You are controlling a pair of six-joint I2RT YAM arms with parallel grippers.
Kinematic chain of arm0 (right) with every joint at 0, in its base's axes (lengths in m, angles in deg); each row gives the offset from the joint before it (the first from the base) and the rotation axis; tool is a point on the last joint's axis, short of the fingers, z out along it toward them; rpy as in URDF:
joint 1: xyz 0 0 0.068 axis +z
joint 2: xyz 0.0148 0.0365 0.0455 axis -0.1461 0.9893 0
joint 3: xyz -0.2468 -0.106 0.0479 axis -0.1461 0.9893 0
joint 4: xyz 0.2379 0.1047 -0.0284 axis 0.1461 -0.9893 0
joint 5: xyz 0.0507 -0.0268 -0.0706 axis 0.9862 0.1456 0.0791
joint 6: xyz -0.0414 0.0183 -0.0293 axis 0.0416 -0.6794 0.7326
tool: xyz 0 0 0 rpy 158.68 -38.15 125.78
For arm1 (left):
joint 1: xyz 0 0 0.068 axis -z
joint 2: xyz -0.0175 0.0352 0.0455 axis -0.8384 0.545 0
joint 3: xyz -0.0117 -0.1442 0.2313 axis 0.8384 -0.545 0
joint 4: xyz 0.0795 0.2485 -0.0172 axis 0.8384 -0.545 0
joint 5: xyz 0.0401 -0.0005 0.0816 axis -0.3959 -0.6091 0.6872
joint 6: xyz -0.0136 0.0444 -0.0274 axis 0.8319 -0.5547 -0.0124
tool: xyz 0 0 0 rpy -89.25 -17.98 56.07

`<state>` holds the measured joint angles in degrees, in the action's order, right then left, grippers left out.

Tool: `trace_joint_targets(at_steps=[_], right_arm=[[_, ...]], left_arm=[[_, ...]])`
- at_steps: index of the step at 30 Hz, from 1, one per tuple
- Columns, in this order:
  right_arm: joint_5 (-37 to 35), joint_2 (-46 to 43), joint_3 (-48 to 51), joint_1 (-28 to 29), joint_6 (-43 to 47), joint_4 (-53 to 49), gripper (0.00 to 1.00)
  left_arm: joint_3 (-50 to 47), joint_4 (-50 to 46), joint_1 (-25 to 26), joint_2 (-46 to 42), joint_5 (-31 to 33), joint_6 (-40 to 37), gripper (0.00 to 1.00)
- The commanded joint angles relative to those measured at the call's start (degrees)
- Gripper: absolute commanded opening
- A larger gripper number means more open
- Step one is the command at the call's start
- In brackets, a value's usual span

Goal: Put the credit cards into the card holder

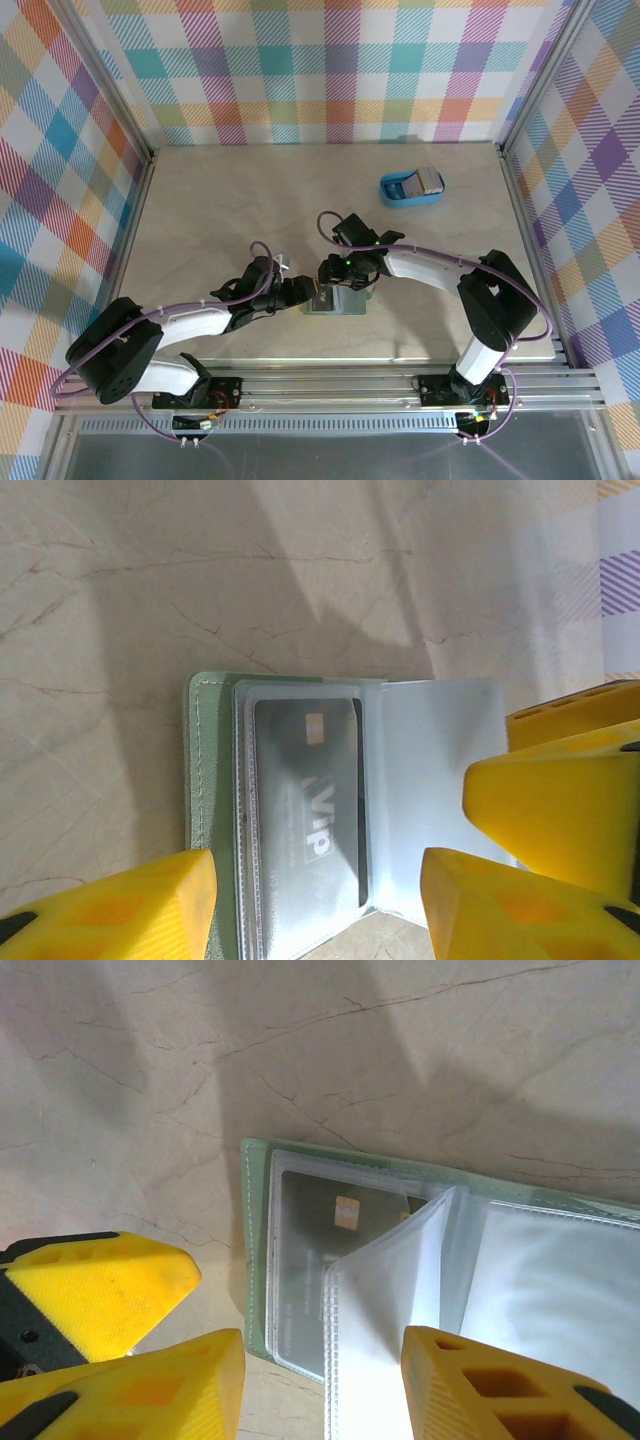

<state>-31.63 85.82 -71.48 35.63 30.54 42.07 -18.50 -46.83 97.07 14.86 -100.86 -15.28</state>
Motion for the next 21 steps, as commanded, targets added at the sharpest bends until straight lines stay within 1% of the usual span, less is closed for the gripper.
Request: trace_joint_targets(at_steps=[1, 4, 9, 13, 16, 21], right_arm=[[1.4, 1.2, -0.1, 0.4, -0.6, 1.3, 0.46], [2.0, 1.9, -0.1, 0.4, -0.8, 2.2, 0.46], [2.6, 2.8, -0.3, 0.4, -1.1, 3.0, 0.46], [2.5, 3.2, -0.5, 0.4, -1.0, 2.8, 0.46], [2.3, 3.5, -0.5, 0.4, -1.0, 2.7, 0.46], [1.3, 2.8, -0.3, 0.4, -0.4, 2.0, 0.46]], left_arm=[[-0.6, -1.7, 0.2, -1.8, 0.9, 0.7, 0.56], [-0.5, -1.2, 0.2, -1.8, 0.0, 0.7, 0.56], [-0.6, 6.0, 0.5, 0.2, -6.3, -0.1, 0.56], [0.7, 6.0, 1.4, 1.9, -7.9, -1.4, 0.54], [0.5, 5.8, 1.6, 2.3, -6.6, -0.9, 0.52], [0.1, 3.1, 1.6, 1.2, -3.1, -0.8, 0.52]])
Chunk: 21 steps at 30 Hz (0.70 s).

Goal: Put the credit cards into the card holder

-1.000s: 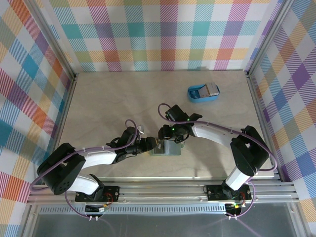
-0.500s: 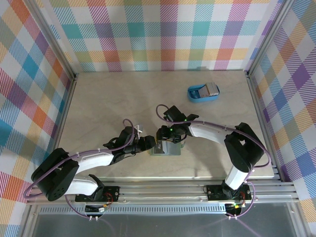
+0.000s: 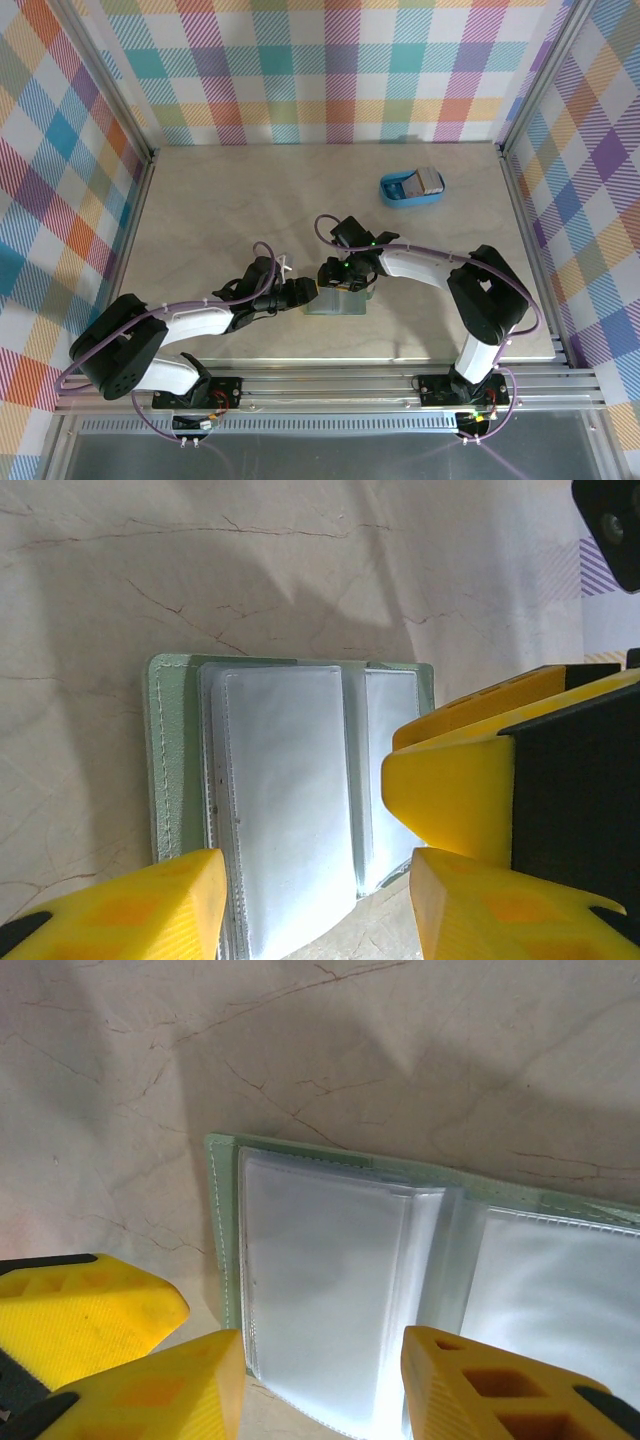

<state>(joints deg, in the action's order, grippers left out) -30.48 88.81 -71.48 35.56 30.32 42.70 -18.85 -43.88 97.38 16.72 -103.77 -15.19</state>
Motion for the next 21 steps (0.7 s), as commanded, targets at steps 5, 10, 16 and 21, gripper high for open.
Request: trace_joint_targets(at_steps=[5, 10, 16, 21], right_arm=[[-8.9, -0.7, -3.5, 1.8, 3.4, -6.2, 0.48], [-18.0, 2.4, -9.6, 6.4, 4.7, -13.8, 0.55], [-19.7, 7.8, -14.1, 8.2, 4.6, -17.5, 0.61], [-20.0, 11.6, -18.0, 9.2, 5.5, -20.1, 0.64]], left_arm=[[0.3, -3.8, 1.3, -2.4, 3.9, -0.4, 0.52], [-0.5, -8.1, 1.2, -6.0, 8.2, 0.2, 0.51], [-3.2, -11.0, -0.2, -10.6, 9.8, 1.4, 0.49], [-5.4, -11.2, -1.4, -13.7, 9.9, 1.5, 0.49]])
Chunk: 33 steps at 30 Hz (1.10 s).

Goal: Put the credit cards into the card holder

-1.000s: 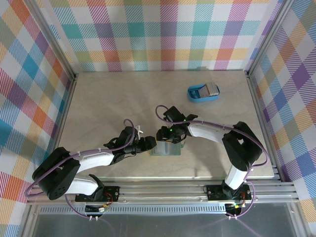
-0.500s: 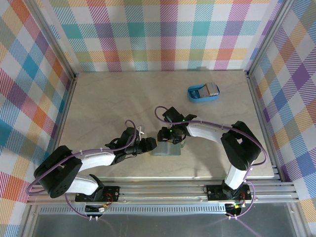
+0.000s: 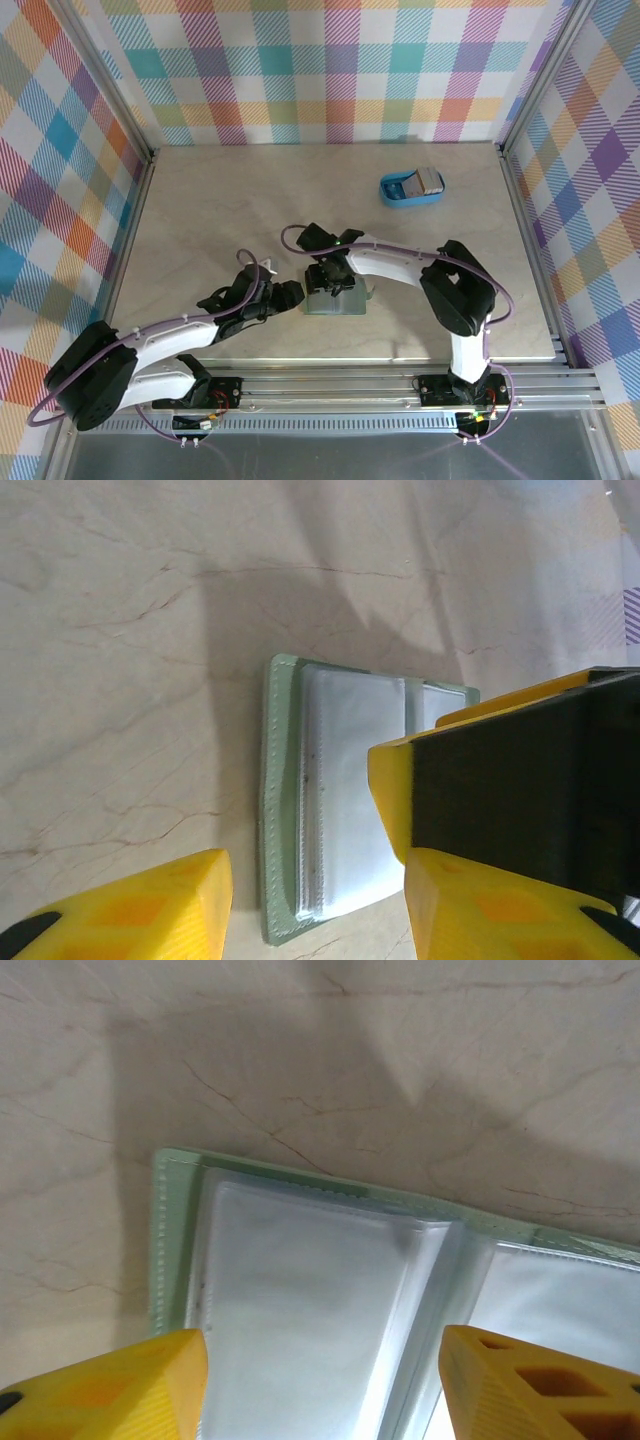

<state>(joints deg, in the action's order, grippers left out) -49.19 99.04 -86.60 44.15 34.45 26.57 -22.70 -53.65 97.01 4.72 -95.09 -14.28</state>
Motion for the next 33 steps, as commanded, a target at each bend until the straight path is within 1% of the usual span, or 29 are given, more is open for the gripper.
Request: trace_joint_targets(at_steps=[1, 9, 12, 16, 20, 23, 29, 33], right_arm=[[-1.2, 2.0, -3.2, 0.7, 1.5, -4.1, 0.64], [0.3, 4.6, -3.8, 0.8, 1.2, -4.0, 0.67], [0.5, 5.2, -3.8, 0.8, 1.2, -3.9, 0.66], [0.5, 5.7, -3.2, 0.8, 0.9, -3.6, 0.60], [2.1, 4.1, -0.4, 0.2, 0.0, -1.2, 0.51], [3.6, 2.3, 2.0, -1.1, -0.4, 0.8, 0.48], [10.0, -2.3, 8.1, -4.3, -0.9, 7.6, 0.42], [13.7, -4.1, 11.2, -5.9, -1.5, 11.3, 0.41]], left_arm=[[-2.0, -1.3, -1.2, -2.0, 1.2, 0.7, 0.49], [-3.9, 1.1, -2.3, -1.9, -0.4, 1.3, 0.49], [-3.9, 1.7, -2.4, -1.5, -0.9, 1.1, 0.49], [-3.3, 1.9, -2.4, -0.8, -1.7, 0.6, 0.49], [-2.6, 2.7, -2.4, 0.4, -2.8, 0.5, 0.49], [-1.9, 3.3, -2.4, 1.4, -3.7, 0.4, 0.49], [0.2, 5.7, -2.3, 4.4, -5.9, 0.2, 0.49], [2.2, 7.3, -1.2, 7.0, -6.7, 1.2, 0.48]])
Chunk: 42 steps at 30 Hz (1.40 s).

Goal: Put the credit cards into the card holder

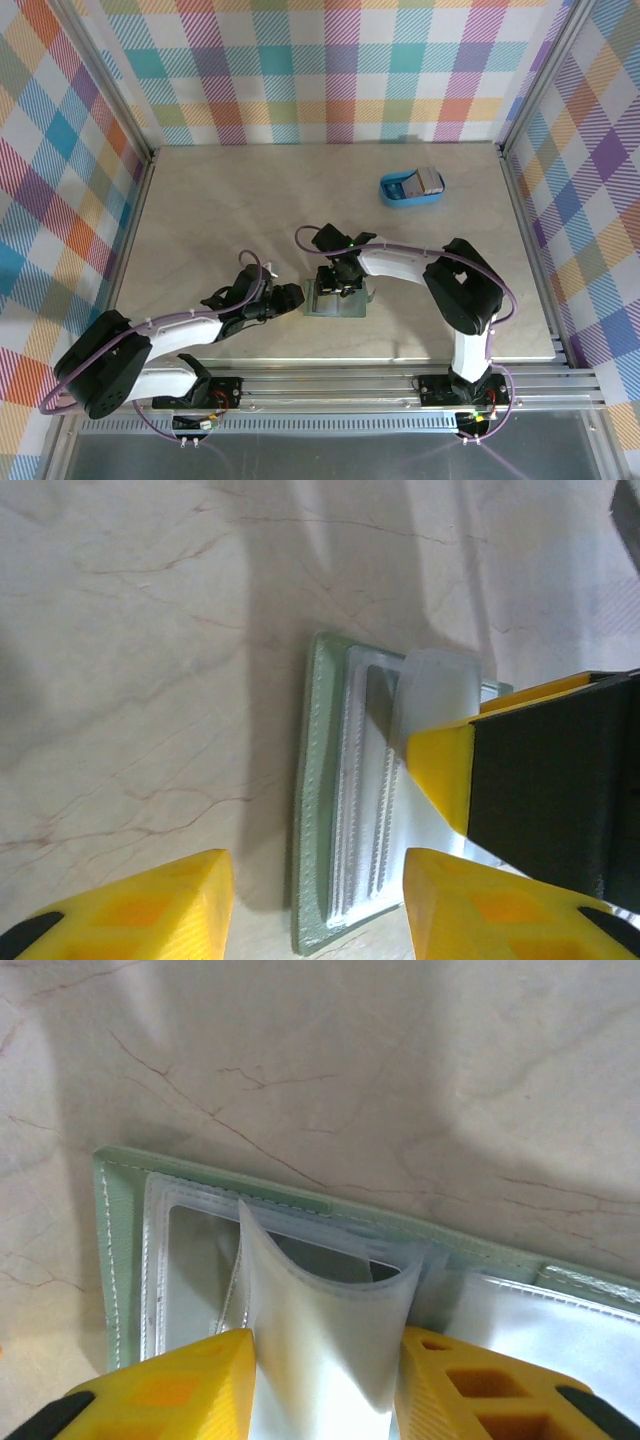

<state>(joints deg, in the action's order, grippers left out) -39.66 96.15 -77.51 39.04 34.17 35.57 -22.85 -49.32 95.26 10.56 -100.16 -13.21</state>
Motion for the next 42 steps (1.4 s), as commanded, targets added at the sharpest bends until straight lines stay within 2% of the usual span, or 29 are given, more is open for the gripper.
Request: trace_joint_targets(at_steps=[1, 6, 13, 16, 22, 25, 30, 42], right_arm=[[4.8, -1.4, 2.6, -1.1, -1.2, 2.8, 0.42], [6.2, -1.7, 3.7, -1.4, -1.0, 4.3, 0.42], [8.3, -2.1, 5.0, -1.9, -1.2, 6.8, 0.37], [9.0, -2.2, 5.3, -2.2, -1.2, 7.3, 0.37], [10.3, -2.4, 6.2, -2.8, -1.4, 8.7, 0.35], [10.5, -2.7, 6.4, -2.8, -1.5, 8.9, 0.36], [10.9, -3.2, 6.8, -3.1, -1.5, 9.5, 0.36], [11.6, -5.3, 8.3, -3.9, -2.0, 10.9, 0.39]], left_arm=[[2.7, 3.1, 0.9, 1.6, -1.6, 0.3, 0.48], [3.2, 3.4, 1.2, 1.7, -0.8, 1.2, 0.48], [3.5, 3.6, 1.3, 0.8, -1.5, 3.1, 0.46], [3.5, 6.5, 1.6, 1.8, -2.1, 5.3, 0.42], [4.2, 13.9, 3.1, 7.0, -2.6, 8.8, 0.22], [4.7, 15.7, 3.6, 9.7, -2.4, 9.1, 0.17], [4.8, 18.7, 3.7, 13.1, -2.5, 9.6, 0.12], [3.8, 19.9, 3.7, 18.6, 0.0, 9.5, 0.09]])
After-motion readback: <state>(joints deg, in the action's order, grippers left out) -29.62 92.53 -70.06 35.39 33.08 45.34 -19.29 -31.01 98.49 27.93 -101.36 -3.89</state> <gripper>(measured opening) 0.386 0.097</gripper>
